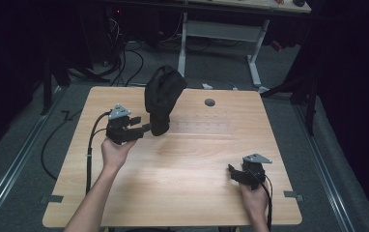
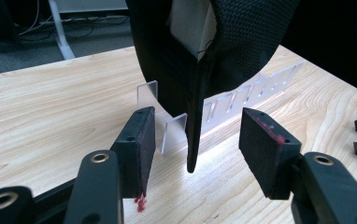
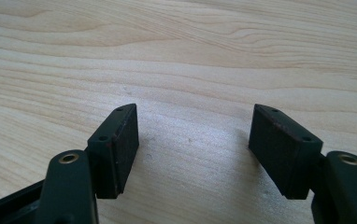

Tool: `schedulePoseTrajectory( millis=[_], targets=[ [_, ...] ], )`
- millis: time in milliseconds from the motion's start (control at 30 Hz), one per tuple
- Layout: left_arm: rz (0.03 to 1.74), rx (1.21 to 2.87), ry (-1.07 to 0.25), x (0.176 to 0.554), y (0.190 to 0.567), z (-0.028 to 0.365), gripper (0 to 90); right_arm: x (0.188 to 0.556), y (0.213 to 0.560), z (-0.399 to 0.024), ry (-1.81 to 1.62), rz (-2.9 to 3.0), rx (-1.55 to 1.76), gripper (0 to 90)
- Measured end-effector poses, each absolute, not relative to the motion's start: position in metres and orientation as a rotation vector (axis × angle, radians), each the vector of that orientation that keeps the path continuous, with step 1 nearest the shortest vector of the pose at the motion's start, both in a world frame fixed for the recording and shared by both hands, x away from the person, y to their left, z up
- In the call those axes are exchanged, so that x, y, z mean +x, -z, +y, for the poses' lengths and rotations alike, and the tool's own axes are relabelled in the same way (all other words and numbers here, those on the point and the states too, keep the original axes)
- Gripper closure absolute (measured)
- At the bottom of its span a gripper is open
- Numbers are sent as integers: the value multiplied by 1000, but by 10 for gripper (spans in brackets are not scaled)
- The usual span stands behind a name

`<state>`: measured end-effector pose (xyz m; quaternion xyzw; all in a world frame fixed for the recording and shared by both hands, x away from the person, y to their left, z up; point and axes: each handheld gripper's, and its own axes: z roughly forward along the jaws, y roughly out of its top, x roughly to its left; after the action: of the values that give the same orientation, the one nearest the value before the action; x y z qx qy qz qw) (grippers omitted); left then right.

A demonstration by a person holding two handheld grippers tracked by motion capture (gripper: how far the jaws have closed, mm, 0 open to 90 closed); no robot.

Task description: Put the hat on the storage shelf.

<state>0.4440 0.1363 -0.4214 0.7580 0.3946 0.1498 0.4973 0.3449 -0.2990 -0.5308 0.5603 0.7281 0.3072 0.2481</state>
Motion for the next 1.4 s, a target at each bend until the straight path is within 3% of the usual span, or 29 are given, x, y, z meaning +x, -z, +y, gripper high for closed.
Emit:
schedulePoseTrajectory(
  millis=[1400],
  targets=[
    [985, 1832, -355, 407, 422, 165, 394, 345, 531, -299, -836, 1984, 1526, 333]
  ],
)
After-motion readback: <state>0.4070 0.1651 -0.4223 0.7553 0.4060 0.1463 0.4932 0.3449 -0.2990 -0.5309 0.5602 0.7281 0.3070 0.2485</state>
